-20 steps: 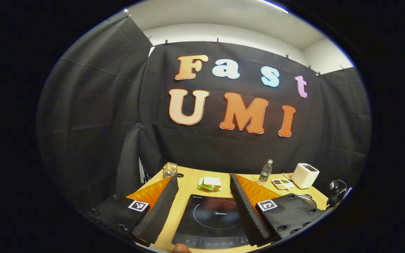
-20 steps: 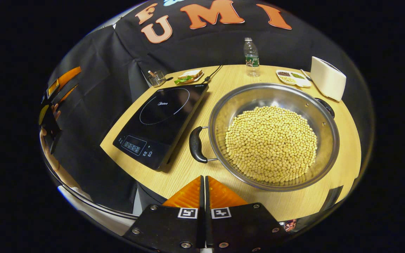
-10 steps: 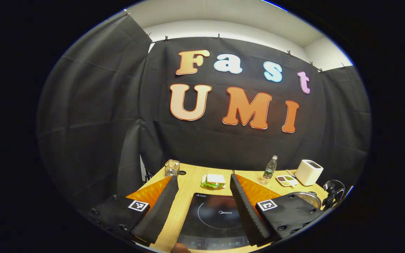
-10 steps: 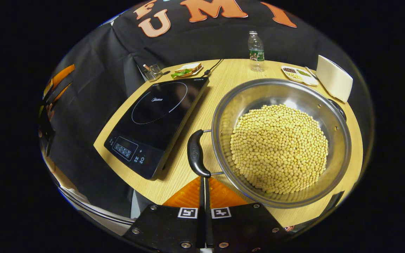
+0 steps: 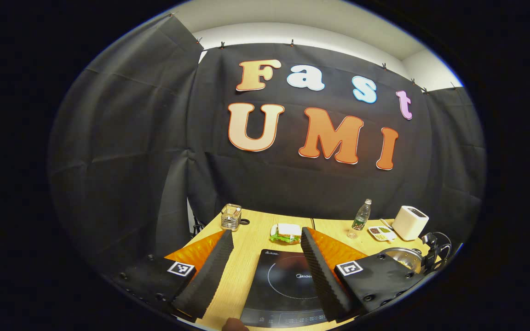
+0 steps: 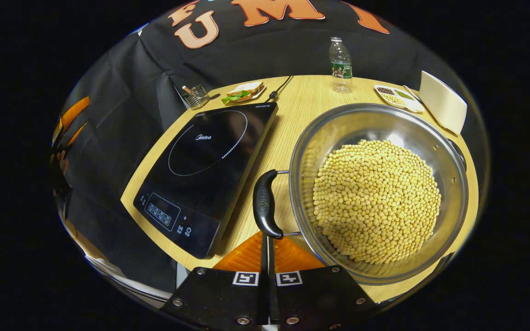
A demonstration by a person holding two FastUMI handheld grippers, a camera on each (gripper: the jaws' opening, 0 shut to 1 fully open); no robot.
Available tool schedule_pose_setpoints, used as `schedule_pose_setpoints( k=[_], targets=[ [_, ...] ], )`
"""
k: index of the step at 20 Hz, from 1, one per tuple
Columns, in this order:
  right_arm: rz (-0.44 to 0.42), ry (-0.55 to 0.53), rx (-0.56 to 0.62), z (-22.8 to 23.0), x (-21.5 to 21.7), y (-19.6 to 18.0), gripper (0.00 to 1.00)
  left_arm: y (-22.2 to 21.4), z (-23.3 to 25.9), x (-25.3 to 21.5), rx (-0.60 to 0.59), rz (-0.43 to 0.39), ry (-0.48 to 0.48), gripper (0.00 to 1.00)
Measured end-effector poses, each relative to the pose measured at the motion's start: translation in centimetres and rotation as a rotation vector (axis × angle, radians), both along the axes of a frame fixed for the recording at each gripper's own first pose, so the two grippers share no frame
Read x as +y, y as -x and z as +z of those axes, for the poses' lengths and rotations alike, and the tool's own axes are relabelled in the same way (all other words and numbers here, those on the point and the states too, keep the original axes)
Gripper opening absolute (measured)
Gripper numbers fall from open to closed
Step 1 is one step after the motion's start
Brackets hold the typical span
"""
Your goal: First push the handle of the pot to place it horizontally, then grasp the pot with both hands and set it on the induction cooktop.
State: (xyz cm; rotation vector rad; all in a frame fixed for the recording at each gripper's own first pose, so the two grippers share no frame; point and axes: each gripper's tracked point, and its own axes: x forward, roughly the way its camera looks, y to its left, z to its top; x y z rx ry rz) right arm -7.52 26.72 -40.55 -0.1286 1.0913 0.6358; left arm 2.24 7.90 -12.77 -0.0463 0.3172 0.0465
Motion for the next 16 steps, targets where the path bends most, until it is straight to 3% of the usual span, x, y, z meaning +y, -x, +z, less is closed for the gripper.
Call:
schedule_pose_setpoints(
  k=[16],
  targets=[
    [-0.088, -0.04, -0.002, -0.7, 3.8, -4.0, 0.0, 0.3, 0.4, 1.1, -0.025, -0.024, -0.063, 0.97]
  ],
)
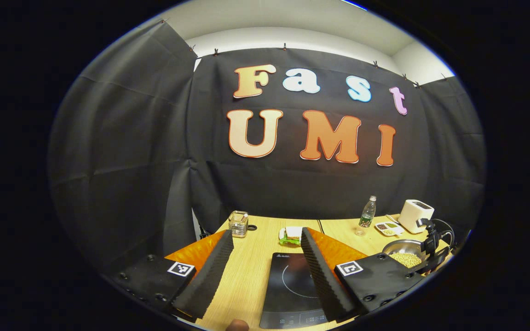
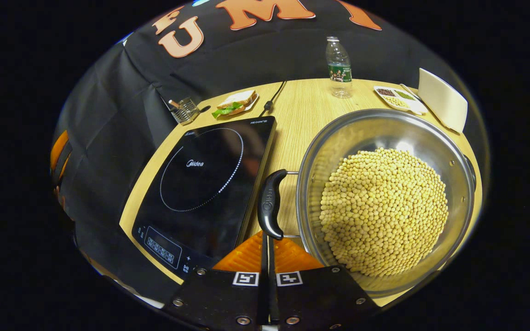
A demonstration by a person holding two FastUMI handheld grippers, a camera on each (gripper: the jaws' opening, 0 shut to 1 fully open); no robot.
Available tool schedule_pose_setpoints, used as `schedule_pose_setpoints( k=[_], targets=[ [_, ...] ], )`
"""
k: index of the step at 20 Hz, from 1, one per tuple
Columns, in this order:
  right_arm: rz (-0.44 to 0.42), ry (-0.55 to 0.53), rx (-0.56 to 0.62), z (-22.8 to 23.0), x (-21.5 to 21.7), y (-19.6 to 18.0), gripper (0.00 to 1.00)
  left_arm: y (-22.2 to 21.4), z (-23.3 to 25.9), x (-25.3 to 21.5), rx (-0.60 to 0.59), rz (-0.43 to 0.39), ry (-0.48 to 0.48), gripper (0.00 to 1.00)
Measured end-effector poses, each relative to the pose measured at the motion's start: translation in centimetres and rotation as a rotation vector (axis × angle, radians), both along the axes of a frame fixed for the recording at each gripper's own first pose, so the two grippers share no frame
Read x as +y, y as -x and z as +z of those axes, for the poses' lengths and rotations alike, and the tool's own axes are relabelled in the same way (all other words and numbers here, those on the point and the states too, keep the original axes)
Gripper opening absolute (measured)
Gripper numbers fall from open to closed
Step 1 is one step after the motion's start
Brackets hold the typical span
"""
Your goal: First push the handle of the pot to place it horizontally, then grasp the pot with both hands and set it on the induction cooktop.
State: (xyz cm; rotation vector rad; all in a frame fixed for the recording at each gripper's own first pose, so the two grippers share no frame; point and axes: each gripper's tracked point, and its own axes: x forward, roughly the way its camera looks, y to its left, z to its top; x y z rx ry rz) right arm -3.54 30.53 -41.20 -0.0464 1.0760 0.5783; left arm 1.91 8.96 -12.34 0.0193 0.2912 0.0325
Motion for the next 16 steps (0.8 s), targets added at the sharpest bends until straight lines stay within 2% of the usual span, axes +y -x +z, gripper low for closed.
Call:
schedule_pose_setpoints(
  k=[7, 16],
  targets=[
    [-0.023, -0.021, 0.014, -0.3, 1.1, -1.0, 0.0, 0.5, -1.3, 0.7, 0.045, -0.002, 0.029, 0.97],
    [-0.049, -0.043, 0.021, -0.6, 2.0, -1.9, 0.0, 1.4, -1.0, 0.4, 0.043, -0.005, 0.009, 0.97]
  ],
)
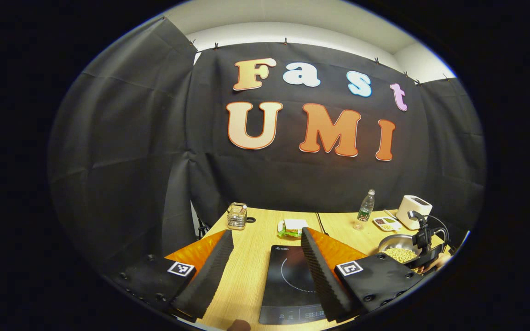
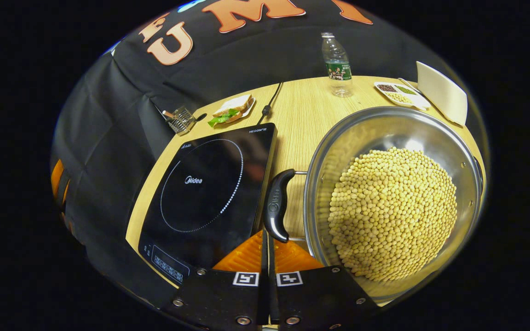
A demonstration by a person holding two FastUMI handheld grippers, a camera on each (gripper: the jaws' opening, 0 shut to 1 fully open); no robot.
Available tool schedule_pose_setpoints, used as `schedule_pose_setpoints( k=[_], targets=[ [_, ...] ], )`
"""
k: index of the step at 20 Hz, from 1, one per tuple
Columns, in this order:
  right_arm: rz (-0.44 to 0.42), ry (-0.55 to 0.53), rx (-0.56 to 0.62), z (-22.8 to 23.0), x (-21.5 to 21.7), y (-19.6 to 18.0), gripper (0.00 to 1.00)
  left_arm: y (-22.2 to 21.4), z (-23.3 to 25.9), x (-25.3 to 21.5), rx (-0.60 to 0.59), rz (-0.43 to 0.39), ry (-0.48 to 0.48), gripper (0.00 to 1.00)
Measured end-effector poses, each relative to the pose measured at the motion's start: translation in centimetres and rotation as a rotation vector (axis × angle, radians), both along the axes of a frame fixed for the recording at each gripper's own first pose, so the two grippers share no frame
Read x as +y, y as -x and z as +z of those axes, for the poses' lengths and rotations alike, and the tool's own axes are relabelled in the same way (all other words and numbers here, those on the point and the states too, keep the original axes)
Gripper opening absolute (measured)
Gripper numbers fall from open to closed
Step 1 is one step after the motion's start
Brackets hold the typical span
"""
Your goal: First push the handle of the pot to place it horizontally, then grasp the pot with both hands and set it on the induction cooktop.
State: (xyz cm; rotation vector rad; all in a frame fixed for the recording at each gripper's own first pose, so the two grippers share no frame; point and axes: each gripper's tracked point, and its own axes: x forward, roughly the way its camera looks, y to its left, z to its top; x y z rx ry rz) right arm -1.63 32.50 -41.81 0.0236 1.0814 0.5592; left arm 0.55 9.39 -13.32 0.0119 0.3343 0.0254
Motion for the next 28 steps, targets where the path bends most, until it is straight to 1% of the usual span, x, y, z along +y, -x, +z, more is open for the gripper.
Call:
schedule_pose_setpoints(
  k=[3, 7, 11, 14, 16, 19, 21, 22, 23, 24, 25, 26, 27, 28],
  targets=[
    [0.014, -0.013, -0.005, 0.6, 0.0, 0.6, 0.0, 0.4, 0.0, -0.8, 0.002, -0.012, 0.009, 0.97],
    [0.032, -0.063, -0.032, 3.0, -0.3, 1.8, 0.0, 0.6, 0.0, -2.4, 0.007, -0.04, 0.017, 0.97],
    [0.039, -0.077, -0.159, 5.7, -1.9, 1.1, 0.0, 0.7, -0.9, -5.5, 0.021, -0.093, 0.033, 0.97],
    [0.018, -0.087, -0.255, 7.7, -3.9, -0.3, 0.0, 0.9, -2.4, -8.5, 0.064, -0.145, 0.042, 0.97],
    [-0.018, -0.059, -0.344, 8.8, -6.3, -2.2, 0.0, 0.8, -3.5, -10.7, 0.093, -0.18, 0.055, 0.97],
    [-0.077, -0.039, -0.418, 10.3, -9.8, -3.8, 0.0, 1.1, -5.7, -14.0, 0.152, -0.233, 0.065, 0.97],
    [-0.116, -0.011, -0.468, 10.9, -12.5, -4.9, 0.08, 1.4, -7.0, -16.1, 0.191, -0.264, 0.063, 0.98],
    [-0.135, 0.001, -0.492, 11.2, -13.7, -5.5, 0.16, 1.5, -7.6, -17.2, 0.207, -0.279, 0.063, 0.98],
    [-0.153, 0.01, -0.5, 11.3, -14.9, -5.8, 0.2, 1.5, -8.3, -18.2, 0.224, -0.293, 0.062, 0.97],
    [-0.168, 0.009, -0.5, 11.3, -15.8, -6.0, 0.3, 1.6, -9.2, -19.2, 0.243, -0.308, 0.061, 0.98],
    [-0.183, 0.002, -0.496, 11.4, -16.7, -6.1, 0.35, 1.7, -10.0, -20.2, 0.261, -0.322, 0.061, 0.97],
    [-0.199, 0.001, -0.497, 11.4, -17.8, -6.4, 0.46, 1.8, -10.7, -21.2, 0.282, -0.335, 0.06, 0.98],
    [-0.214, 0.01, -0.504, 11.4, -18.9, -6.7, 0.53, 2.1, -11.6, -22.2, 0.301, -0.348, 0.059, 0.98],
    [-0.226, 0.026, -0.515, 11.2, -20.1, -7.2, 0.65, 2.2, -12.4, -23.2, 0.318, -0.362, 0.059, 0.97]
  ],
)
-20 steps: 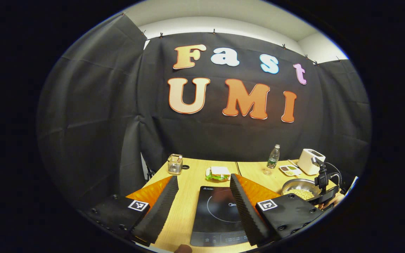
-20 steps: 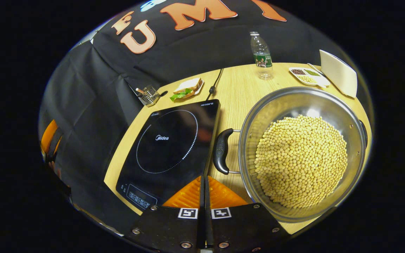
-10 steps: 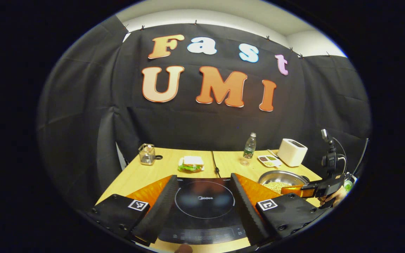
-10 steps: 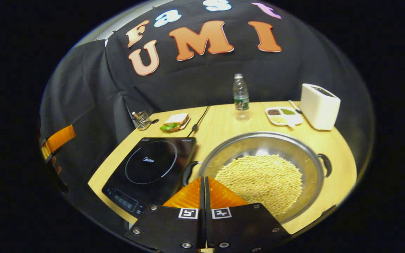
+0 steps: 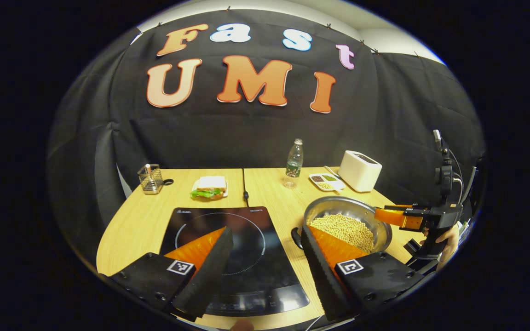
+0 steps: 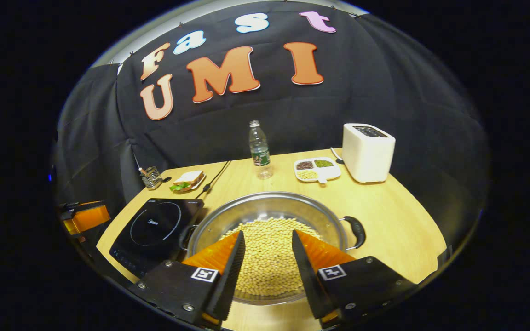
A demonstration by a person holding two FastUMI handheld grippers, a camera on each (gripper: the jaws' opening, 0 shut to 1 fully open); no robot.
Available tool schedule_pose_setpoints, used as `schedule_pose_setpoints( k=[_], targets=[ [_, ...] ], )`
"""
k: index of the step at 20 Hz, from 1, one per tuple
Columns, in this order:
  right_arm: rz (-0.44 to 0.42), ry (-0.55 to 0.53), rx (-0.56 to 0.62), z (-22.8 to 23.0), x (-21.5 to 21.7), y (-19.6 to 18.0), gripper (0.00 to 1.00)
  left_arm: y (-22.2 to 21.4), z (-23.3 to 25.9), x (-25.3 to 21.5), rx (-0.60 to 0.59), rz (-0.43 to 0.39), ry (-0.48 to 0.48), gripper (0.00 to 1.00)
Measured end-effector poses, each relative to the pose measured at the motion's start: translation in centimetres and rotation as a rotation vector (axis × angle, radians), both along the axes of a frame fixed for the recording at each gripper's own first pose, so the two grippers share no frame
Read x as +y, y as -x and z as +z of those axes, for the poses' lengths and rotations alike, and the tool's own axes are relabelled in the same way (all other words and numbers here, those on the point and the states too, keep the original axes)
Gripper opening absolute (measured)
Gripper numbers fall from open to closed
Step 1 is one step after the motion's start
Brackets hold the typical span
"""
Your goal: First push the handle of the pot to place it horizontally, then grasp the pot with both hands and set it on the induction cooktop.
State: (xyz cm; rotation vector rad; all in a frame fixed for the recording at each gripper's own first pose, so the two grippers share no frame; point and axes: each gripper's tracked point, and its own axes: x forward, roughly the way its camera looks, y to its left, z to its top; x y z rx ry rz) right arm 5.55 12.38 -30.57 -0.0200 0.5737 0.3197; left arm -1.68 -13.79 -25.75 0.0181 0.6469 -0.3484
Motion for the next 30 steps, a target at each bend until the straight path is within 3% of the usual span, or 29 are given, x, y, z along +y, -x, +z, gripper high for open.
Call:
schedule_pose_setpoints(
  k=[4, 5, 15, 30],
  targets=[
    [-0.05, 0.035, -0.021, -0.5, -3.6, -1.3, 0.93, 0.2, -3.4, -4.2, 0.059, -0.064, -0.008, 0.97],
    [-0.061, 0.04, -0.026, -0.6, -4.4, -1.6, 0.94, 0.2, -4.2, -5.0, 0.069, -0.077, -0.008, 0.97],
    [-0.139, 0.082, 0.017, -4.1, -9.2, -5.2, 0.95, -2.3, -11.2, -9.7, 0.186, -0.076, 0.016, 0.98],
    [-0.09, 0.089, 0.153, -9.7, -7.8, -7.9, 0.95, -4.7, -16.5, -11.9, 0.281, -0.046, 0.0, 0.98]
  ],
)
